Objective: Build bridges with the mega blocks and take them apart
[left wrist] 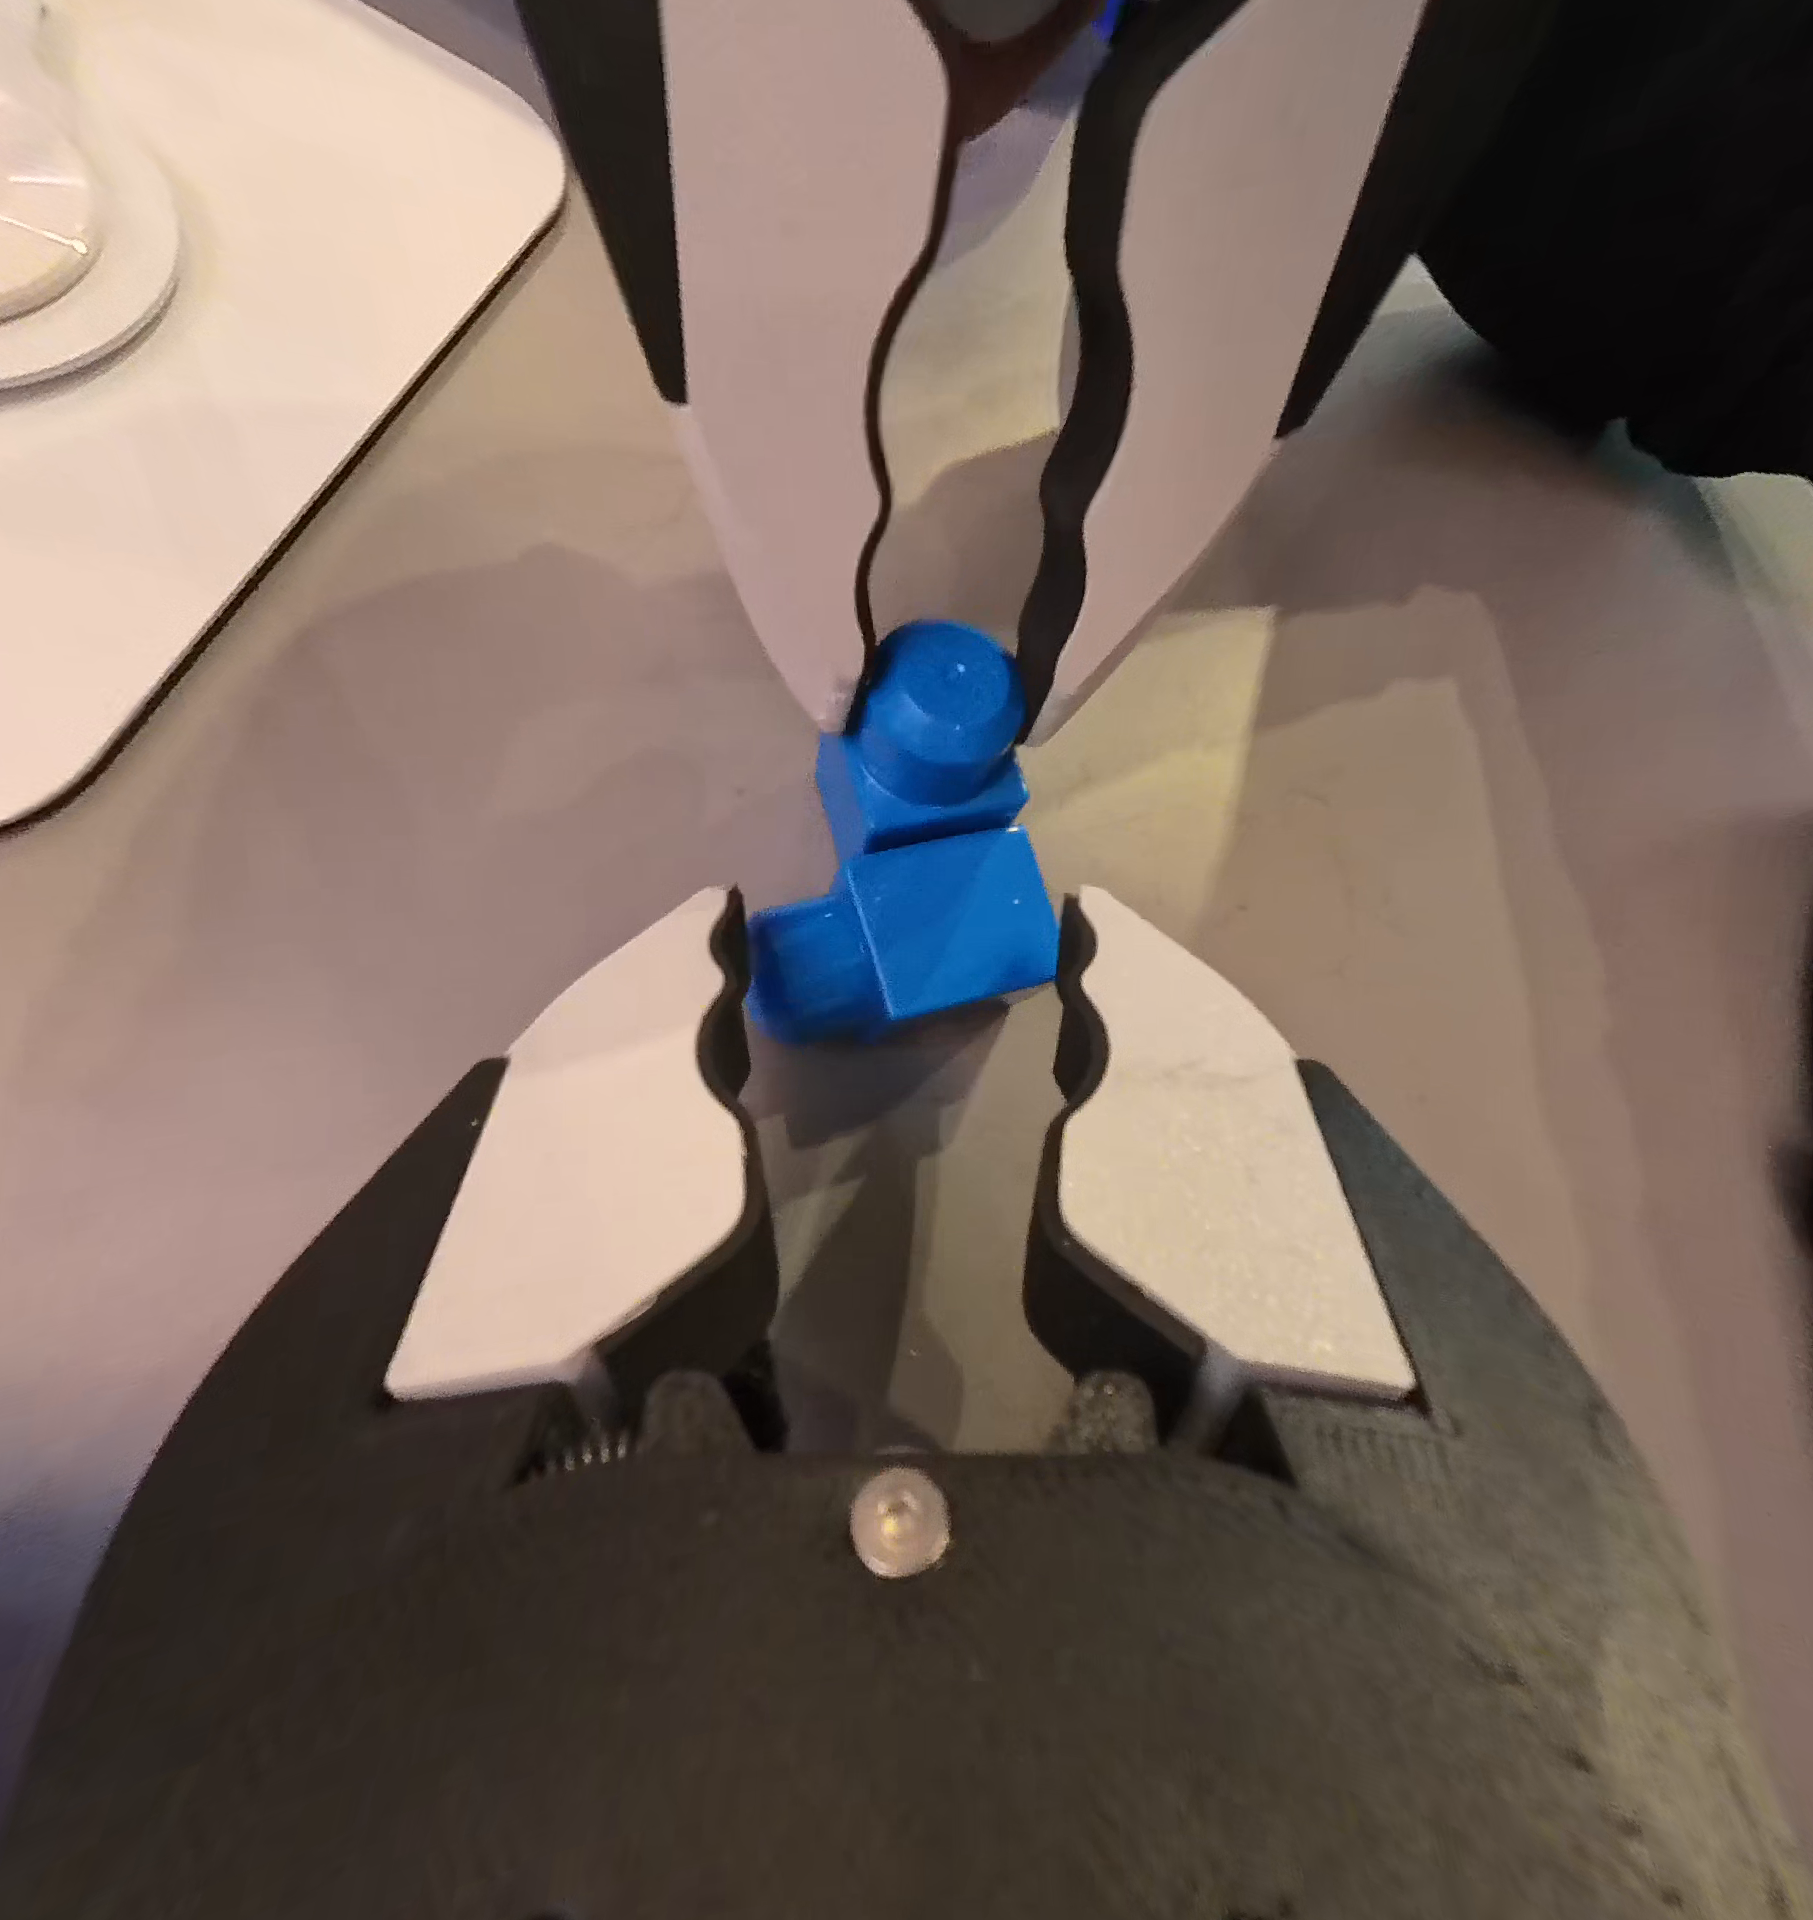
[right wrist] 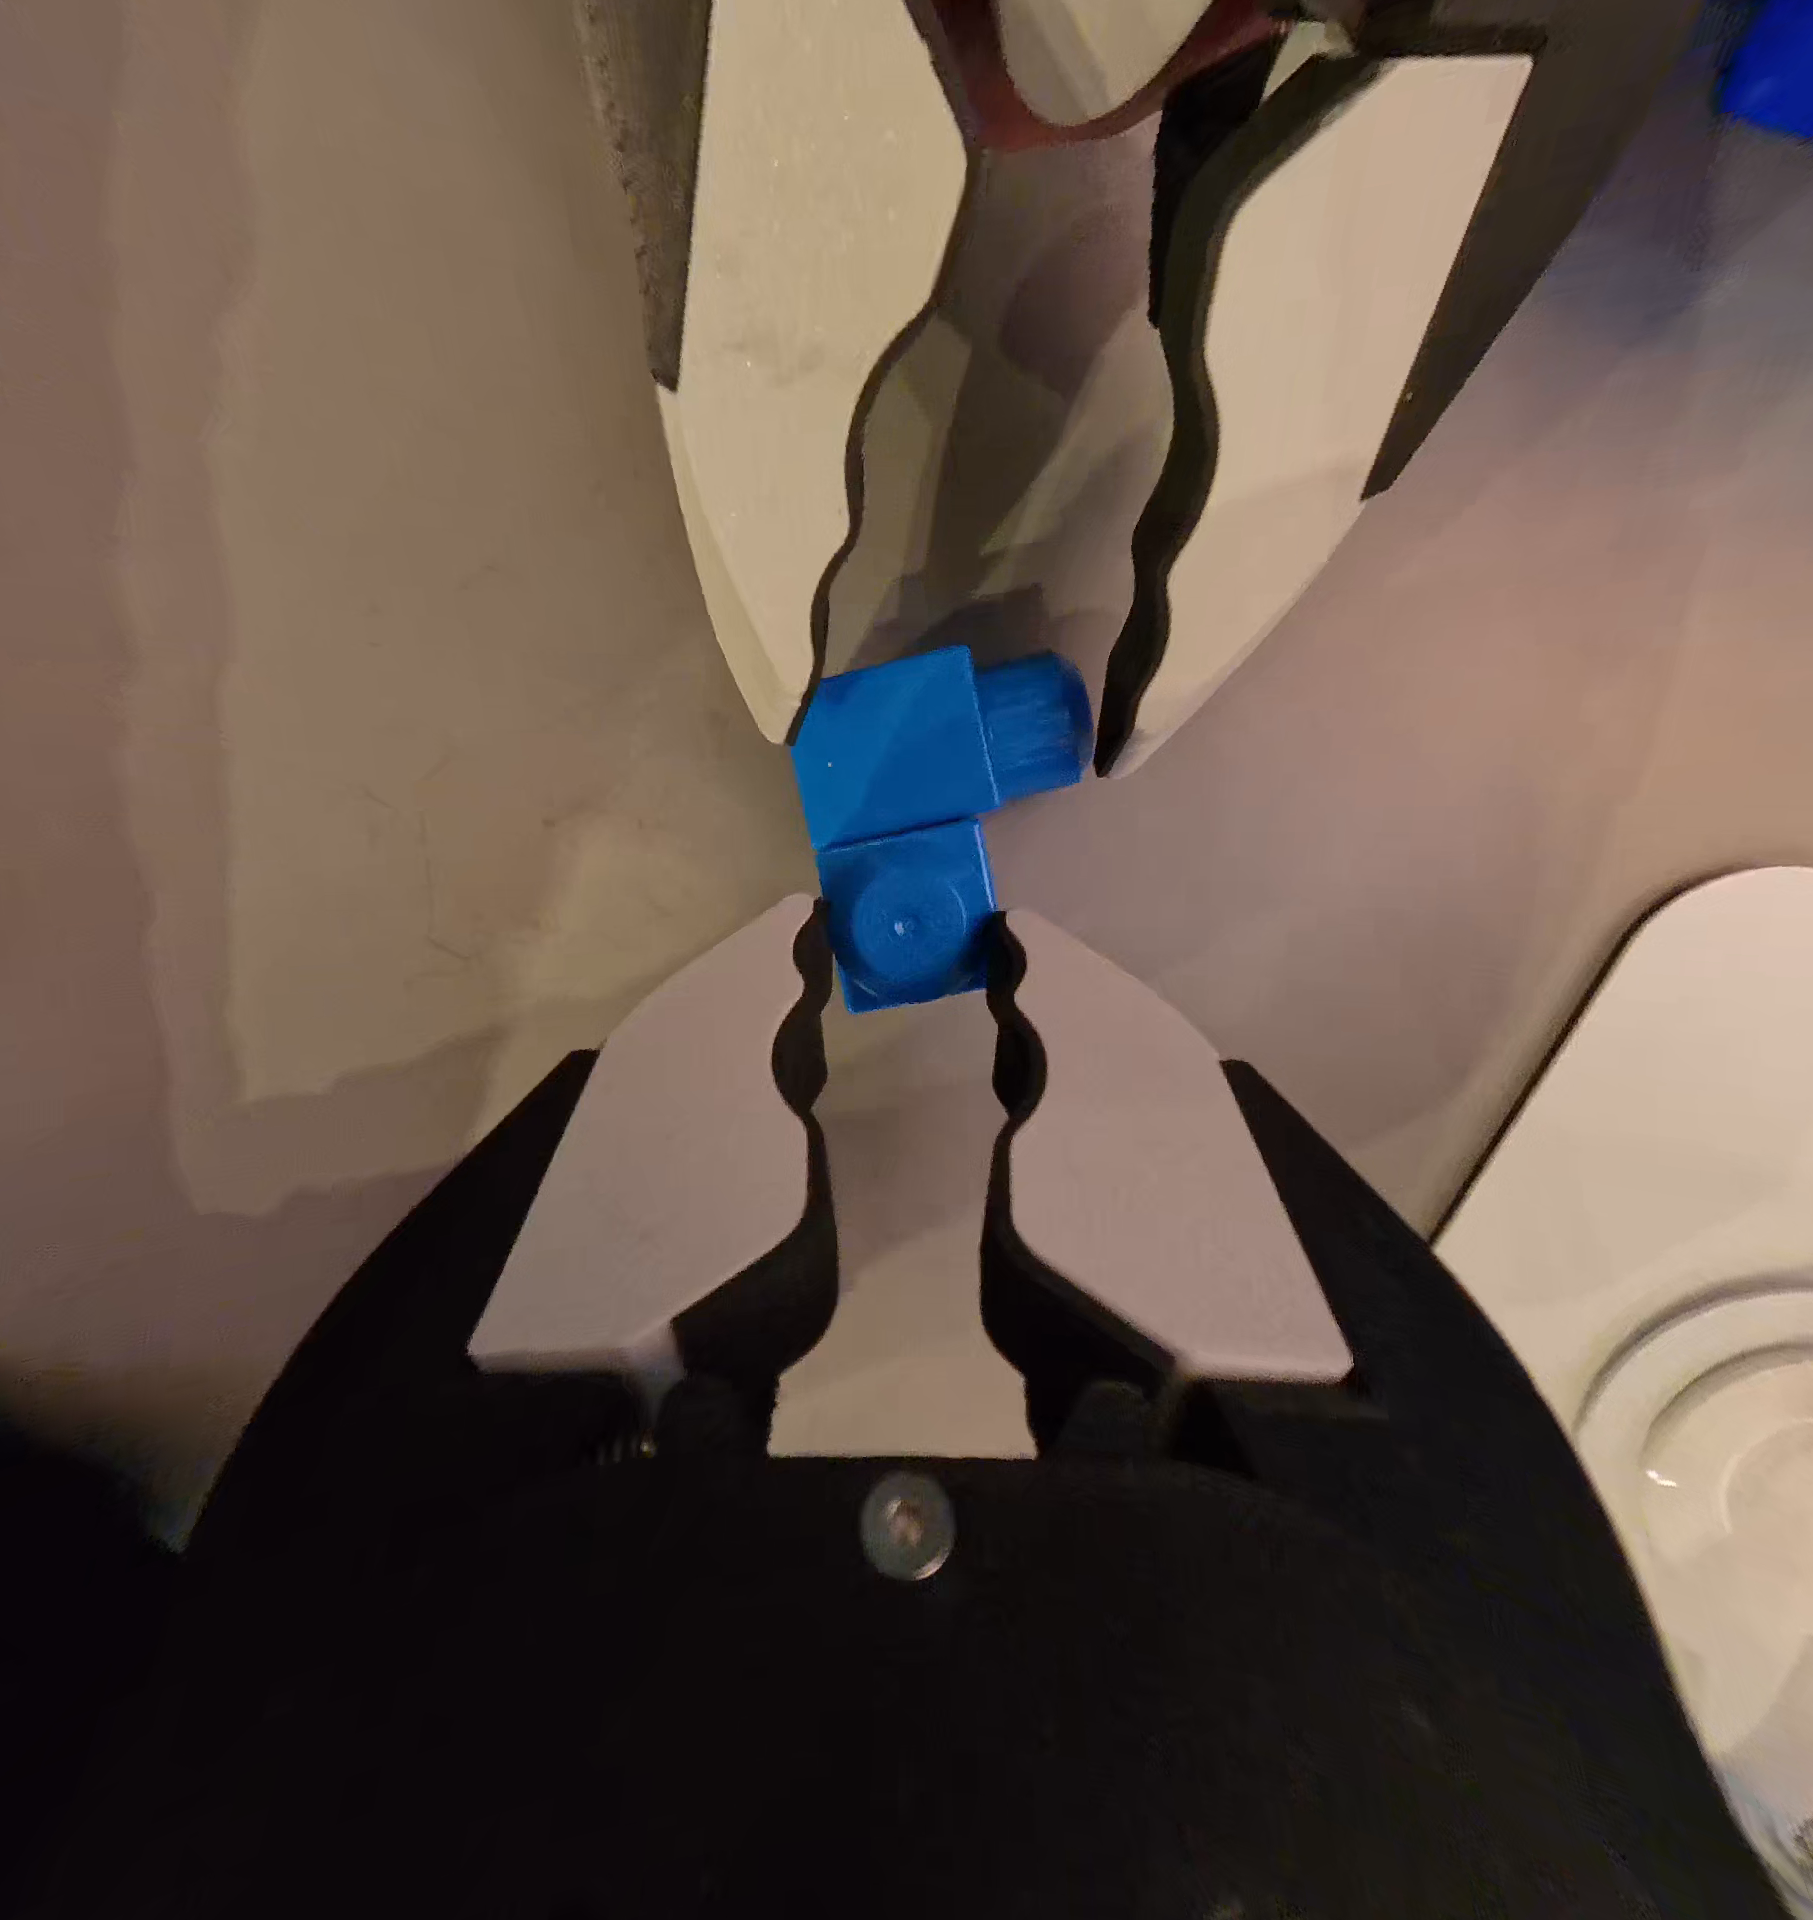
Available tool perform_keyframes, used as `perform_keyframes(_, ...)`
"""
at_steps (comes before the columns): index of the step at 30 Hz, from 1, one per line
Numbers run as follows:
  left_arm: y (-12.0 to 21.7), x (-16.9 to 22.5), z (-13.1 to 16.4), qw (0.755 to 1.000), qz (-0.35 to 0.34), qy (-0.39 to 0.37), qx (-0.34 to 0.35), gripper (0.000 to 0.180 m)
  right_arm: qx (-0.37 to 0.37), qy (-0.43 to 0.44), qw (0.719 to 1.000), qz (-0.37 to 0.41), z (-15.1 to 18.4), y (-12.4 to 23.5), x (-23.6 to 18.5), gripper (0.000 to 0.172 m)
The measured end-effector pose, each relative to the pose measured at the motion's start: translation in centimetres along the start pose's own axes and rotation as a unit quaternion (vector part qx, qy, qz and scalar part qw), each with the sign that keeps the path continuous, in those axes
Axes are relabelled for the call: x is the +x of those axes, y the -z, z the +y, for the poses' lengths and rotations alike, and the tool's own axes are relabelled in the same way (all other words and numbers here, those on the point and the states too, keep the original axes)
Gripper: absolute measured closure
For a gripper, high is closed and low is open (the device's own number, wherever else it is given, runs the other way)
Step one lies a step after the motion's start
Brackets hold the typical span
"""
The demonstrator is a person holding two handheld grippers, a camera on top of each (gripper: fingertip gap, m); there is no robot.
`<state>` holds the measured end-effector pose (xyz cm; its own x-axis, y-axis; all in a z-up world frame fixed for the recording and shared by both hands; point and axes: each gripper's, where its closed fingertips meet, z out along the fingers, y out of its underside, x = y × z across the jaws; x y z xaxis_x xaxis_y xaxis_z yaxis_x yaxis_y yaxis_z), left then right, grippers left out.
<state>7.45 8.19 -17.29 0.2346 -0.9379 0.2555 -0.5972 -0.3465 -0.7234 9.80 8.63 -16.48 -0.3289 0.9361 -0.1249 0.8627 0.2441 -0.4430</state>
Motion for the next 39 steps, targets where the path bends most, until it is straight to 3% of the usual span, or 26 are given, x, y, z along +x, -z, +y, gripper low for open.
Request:
perform_keyframes(8,0.4,0.3,-0.1,1.0,-0.005,-0.015,-0.007,0.123,-0.016,-0.069,0.987,-0.142,-0.8,-0.2,0.2,0.143)
perform_keyframes(16,0.4,0.0,0.5,1.0,-0.004,-0.009,-0.01,0.122,0.003,-0.085,0.99,-0.113,-1.6,-0.8,2.6,0.119)
perform_keyframes(21,0.6,-0.3,0.6,1.0,-0.014,-0.008,-0.009,0.121,0.052,-0.093,0.986,-0.127,-2.4,-0.4,3.1,0.127)
perform_keyframes(25,0.7,-0.4,0.5,1.0,-0.015,-0.006,-0.005,0.12,0.077,-0.105,0.984,-0.124,-2.5,0.0,3.8,0.123)
perform_keyframes(30,1.5,-0.3,0.3,1.0,-0.023,-0.011,0.002,0.12,0.084,-0.095,0.989,-0.077,-2.6,1.0,4.3,0.129)
perform_keyframes(34,3.4,-0.3,0.5,0.998,-0.057,-0.034,-0.002,0.121,0.103,-0.081,0.991,-0.032,-3.5,1.8,4.6,0.134)
perform_keyframes(39,11.0,-1.5,-0.8,0.986,-0.149,-0.06,0.035,0.127,0.127,-0.056,0.99,0.026,-4.0,2.1,4.5,0.144)
